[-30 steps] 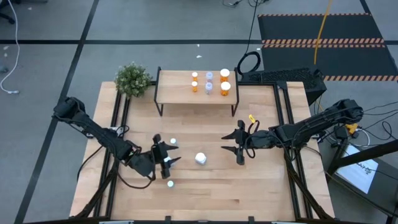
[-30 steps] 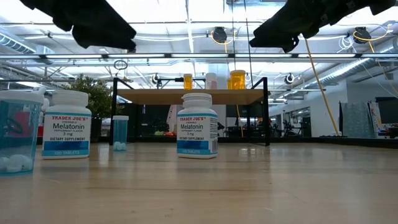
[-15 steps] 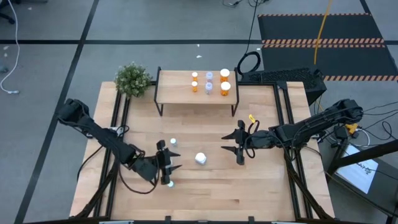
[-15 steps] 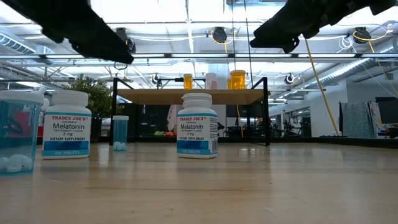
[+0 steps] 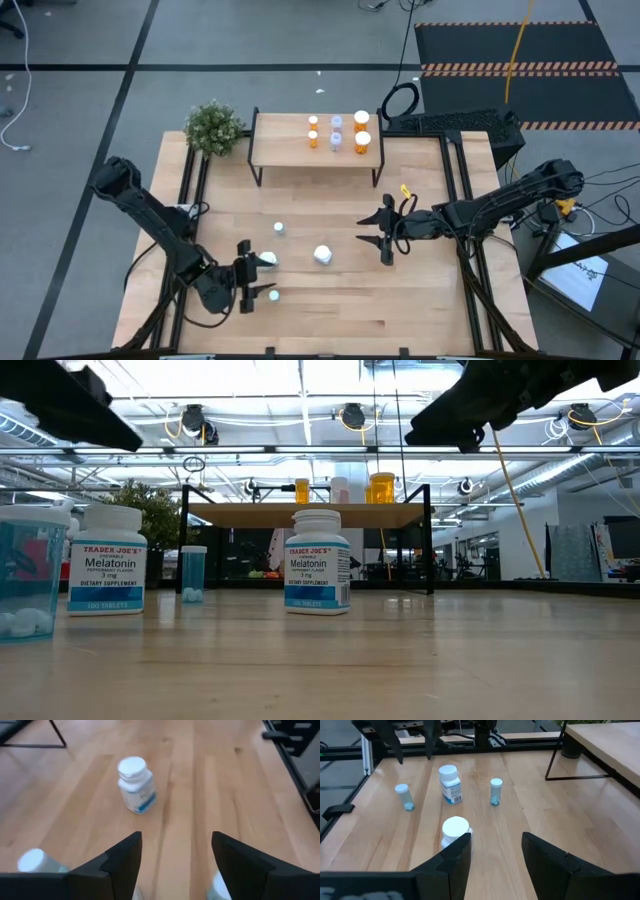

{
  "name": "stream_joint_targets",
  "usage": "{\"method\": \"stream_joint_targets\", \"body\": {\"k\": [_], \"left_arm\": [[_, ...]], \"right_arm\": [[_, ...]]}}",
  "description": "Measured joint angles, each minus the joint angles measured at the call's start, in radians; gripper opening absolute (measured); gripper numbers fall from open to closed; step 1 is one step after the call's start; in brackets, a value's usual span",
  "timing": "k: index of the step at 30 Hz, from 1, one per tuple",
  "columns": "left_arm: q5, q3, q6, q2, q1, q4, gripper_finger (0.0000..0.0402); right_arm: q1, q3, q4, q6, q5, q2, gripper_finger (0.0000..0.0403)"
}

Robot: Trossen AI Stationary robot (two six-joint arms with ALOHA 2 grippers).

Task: Pick and place medicine bottles onto shelf by color
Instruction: Put the bottom small blue pill bottle on the shelf

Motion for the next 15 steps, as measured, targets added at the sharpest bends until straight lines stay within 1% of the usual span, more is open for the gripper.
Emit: {"method": "stream_joint_targets", "body": {"k": [4,8,12,15], "left_arm": [[0.0,0.0,-0.032,0.0,-0.01,-0.001,0.0263],[0.062,0.0,-0.059,0.0,-0.017,0.005,0.0279],[0.098,0.0,-0.085,0.007,-0.041,0.007,0.0282],[0.107,0.0,-0.114,0.027,-0.06,0.001,0.0282]], "right_arm": [[0.0,-0.002,0.003,0.0,0.0,0.0,0.0169],[0.0,-0.002,0.011,-0.013,0.0,0.0,0.0169],[0.0,-0.003,0.01,-0.014,0.0,0.0,0.0169],[0.0,-0.003,0.009,-0.014,0.0,0.0,0.0169]]}}
